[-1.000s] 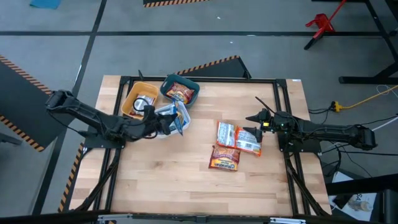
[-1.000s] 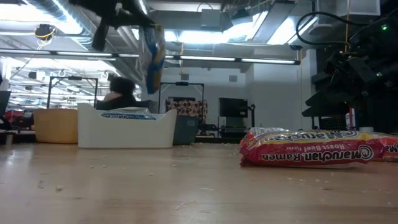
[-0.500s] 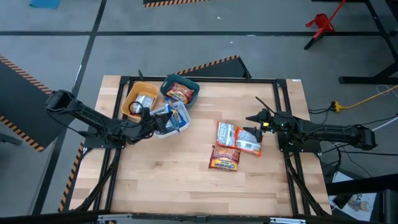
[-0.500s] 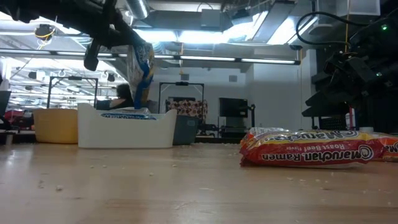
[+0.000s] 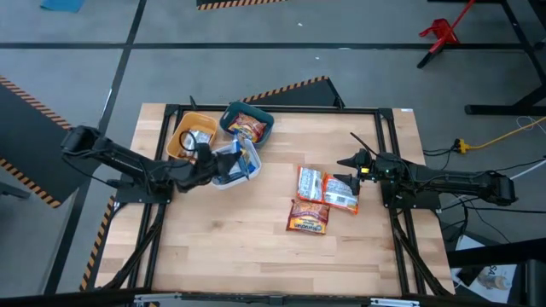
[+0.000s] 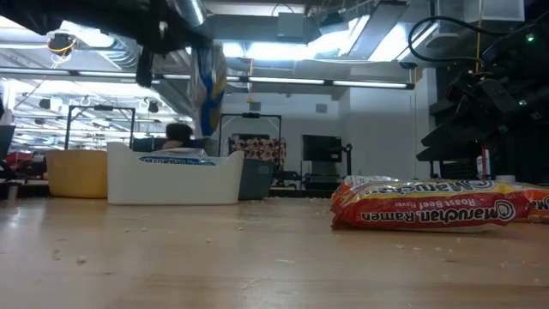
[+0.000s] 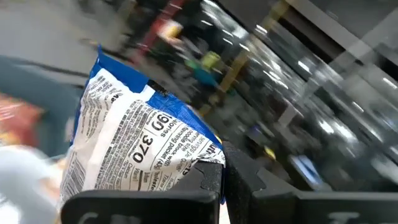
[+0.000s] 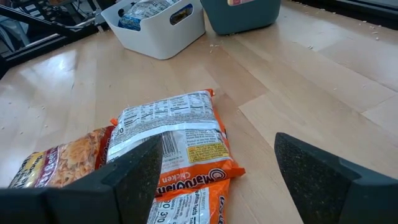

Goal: Sort Maruchan noodles
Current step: Put the blue noodle into the white bin

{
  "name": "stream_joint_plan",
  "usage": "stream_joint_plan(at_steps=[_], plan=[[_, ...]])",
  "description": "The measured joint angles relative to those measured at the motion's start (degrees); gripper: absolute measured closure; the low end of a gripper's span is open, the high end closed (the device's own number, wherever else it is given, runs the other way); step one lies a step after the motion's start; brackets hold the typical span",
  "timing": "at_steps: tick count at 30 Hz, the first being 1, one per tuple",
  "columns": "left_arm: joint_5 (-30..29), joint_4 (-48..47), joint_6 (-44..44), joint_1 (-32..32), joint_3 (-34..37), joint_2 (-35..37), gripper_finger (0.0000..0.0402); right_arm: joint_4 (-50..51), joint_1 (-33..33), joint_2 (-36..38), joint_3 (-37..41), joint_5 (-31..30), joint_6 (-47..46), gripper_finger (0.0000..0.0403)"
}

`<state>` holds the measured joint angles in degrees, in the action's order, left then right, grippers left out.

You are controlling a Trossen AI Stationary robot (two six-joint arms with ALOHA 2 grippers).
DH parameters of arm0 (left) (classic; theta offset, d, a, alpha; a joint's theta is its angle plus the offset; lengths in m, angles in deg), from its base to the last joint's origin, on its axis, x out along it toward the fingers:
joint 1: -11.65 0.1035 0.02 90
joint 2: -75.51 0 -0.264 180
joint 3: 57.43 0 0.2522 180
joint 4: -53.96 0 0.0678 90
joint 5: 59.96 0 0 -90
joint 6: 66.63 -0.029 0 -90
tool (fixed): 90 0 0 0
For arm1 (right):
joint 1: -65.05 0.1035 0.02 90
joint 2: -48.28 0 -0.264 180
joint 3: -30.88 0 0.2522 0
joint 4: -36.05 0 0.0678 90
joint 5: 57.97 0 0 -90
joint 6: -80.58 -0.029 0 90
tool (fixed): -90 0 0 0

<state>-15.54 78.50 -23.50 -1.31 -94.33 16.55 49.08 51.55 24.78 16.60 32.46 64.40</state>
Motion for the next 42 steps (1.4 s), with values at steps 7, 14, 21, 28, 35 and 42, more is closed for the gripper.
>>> stream_joint_plan(at_steps=[7,14,21,28,35,42], plan=[[3.5,-5.1,-3.2,-0.2,-0.1,4.9,0.0401,0.0,0.0,0.0,0.0,0.0,0.0,0.0107],[3.2,-19.0,0.1,-0.2,-0.1,9.7,0.0401,0.0,0.0,0.0,0.0,0.0,0.0,0.0107],[4.4,-34.1,2.5,-0.2,-2.9,12.2,0.0401,0.0,0.0,0.0,0.0,0.0,0.0,0.0107],[4.4,-52.9,3.4,-0.2,-11.5,11.7,0.0401,0.0,0.0,0.0,0.0,0.0,0.0,0.0107],[3.3,-63.8,6.0,0.0,-16.4,9.5,0.0401,0.0,0.0,0.0,0.0,0.0,0.0,0.0107],[8.0,-65.1,6.3,3.0,-16.6,4.7,0.0401,0.0,0.0,0.0,0.0,0.0,0.0,0.0107]])
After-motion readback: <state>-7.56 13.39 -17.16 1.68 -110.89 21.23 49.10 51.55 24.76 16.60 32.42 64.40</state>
